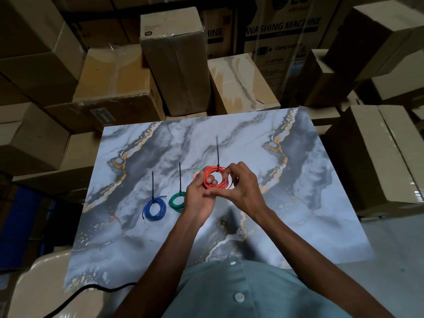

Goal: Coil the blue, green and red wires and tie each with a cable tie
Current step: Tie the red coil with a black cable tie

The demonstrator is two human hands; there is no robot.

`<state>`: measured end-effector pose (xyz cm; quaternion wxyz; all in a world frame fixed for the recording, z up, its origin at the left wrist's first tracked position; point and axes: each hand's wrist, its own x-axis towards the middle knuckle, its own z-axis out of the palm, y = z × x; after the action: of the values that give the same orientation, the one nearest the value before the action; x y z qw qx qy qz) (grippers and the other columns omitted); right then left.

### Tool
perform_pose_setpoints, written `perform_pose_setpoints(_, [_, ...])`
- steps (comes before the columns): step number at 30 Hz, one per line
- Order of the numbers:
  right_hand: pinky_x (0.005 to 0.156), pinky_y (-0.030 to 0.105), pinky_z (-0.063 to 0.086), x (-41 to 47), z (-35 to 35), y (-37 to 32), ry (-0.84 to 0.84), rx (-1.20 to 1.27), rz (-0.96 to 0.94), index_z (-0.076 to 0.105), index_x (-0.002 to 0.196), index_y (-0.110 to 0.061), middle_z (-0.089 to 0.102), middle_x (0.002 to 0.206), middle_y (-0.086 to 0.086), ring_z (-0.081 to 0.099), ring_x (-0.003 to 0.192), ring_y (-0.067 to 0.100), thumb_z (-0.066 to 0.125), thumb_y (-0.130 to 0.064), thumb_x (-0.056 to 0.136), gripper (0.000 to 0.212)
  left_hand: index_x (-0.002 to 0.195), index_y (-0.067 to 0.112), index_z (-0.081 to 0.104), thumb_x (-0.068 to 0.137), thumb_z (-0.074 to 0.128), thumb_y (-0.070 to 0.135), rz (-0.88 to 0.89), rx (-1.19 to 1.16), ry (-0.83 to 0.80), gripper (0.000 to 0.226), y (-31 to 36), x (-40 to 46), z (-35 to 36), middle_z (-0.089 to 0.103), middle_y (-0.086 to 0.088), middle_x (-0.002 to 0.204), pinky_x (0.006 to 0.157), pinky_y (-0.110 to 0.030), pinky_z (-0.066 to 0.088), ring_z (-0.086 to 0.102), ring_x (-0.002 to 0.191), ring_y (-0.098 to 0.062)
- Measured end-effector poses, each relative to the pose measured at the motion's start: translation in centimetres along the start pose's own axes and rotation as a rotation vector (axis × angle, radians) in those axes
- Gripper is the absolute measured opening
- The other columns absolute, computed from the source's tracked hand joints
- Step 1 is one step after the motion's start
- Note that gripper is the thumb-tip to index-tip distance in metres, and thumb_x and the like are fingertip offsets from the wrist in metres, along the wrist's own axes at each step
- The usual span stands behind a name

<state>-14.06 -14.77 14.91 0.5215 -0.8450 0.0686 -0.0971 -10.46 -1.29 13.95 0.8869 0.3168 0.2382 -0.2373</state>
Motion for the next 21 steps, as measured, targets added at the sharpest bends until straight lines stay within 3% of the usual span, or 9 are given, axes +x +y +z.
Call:
perform_pose_setpoints(3, [0.073,0.029,0.056,0.1,-0.1,0.6,0.051,0.243,0.25,0.066,0.092,-0.024,0.062,0.085,0.0,0.06,0.078,0.009,0.083,-0.056,0.077,0.039,0.122,0.007,0.053,0.096,0.049,0.023,0.04,0.026,0.009,0.03,0.4,0.4,-0.6,0.053,-0.002,0.069,0.082,-0.032,0.051,0.053,0.07,-0.015])
perform_pose_setpoints(6, [0.08,0.035,0.063,0.4,-0.6,1.8,-0.049,0.44,0.505,0.07,0.11,-0.02,0.074,0.102,0.01,0.074,0.094,0.022,0.078,-0.039,0.089,0.03,0.117,0.009,0.056,0.103,0.041,0.02,0.052,0.036,0.0,0.023,0.5,0.6,-1.1,0.053,0.001,0.064,0.079,-0.034,0.054,0.054,0.068,-0.013])
perform_pose_setpoints(9, [0.077,0.03,0.06,0.3,-0.5,2.1,-0.209,0.56,0.544,0.075,0.11,-0.007,0.077,0.101,0.018,0.075,0.09,0.025,0.074,-0.025,0.094,0.025,0.121,0.009,0.056,0.106,0.038,0.02,0.049,0.064,0.011,0.026,0.3,0.8,-1.6,0.054,0.0,0.066,0.082,-0.035,0.051,0.053,0.069,-0.014])
perform_pose_setpoints(12, [0.076,0.03,0.059,0.4,0.0,2.8,-0.197,0.603,0.591,0.076,0.109,-0.003,0.076,0.094,0.016,0.071,0.081,0.019,0.077,-0.022,0.091,0.026,0.129,0.007,0.053,0.107,0.037,0.019,0.065,0.129,0.01,0.03,-0.3,1.2,-2.4,0.057,-0.001,0.068,0.085,-0.037,0.051,0.056,0.072,-0.014])
perform_pose_setpoints(15, [0.078,0.029,0.059,0.5,0.3,3.8,-0.226,0.691,0.696,0.074,0.112,-0.001,0.075,0.092,0.01,0.07,0.081,0.017,0.079,-0.025,0.09,0.033,0.125,0.008,0.055,0.107,0.037,0.016,0.08,0.193,0.031,0.027,-0.8,1.5,-3.2,0.059,-0.006,0.078,0.087,-0.04,0.052,0.059,0.079,-0.018])
perform_pose_setpoints(19, [0.076,0.028,0.058,0.7,1.1,5.1,-0.234,0.549,0.736,0.074,0.114,-0.007,0.075,0.1,0.01,0.07,0.088,0.019,0.081,-0.023,0.088,0.031,0.119,0.009,0.059,0.105,0.043,0.012,0.128,0.325,0.066,0.022,-1.4,1.7,-3.7,0.069,-0.012,0.105,0.096,-0.044,0.049,0.063,0.098,-0.025])
perform_pose_setpoints(21, [0.076,0.029,0.056,0.8,1.5,5.4,-0.168,0.334,0.656,0.072,0.115,-0.015,0.074,0.102,0.008,0.068,0.089,0.018,0.08,-0.023,0.088,0.03,0.114,0.011,0.061,0.102,0.049,0.007,0.164,0.376,0.101,0.018,-1.8,1.8,-3.7,0.074,-0.006,0.097,0.09,-0.035,0.051,0.066,0.095,-0.023])
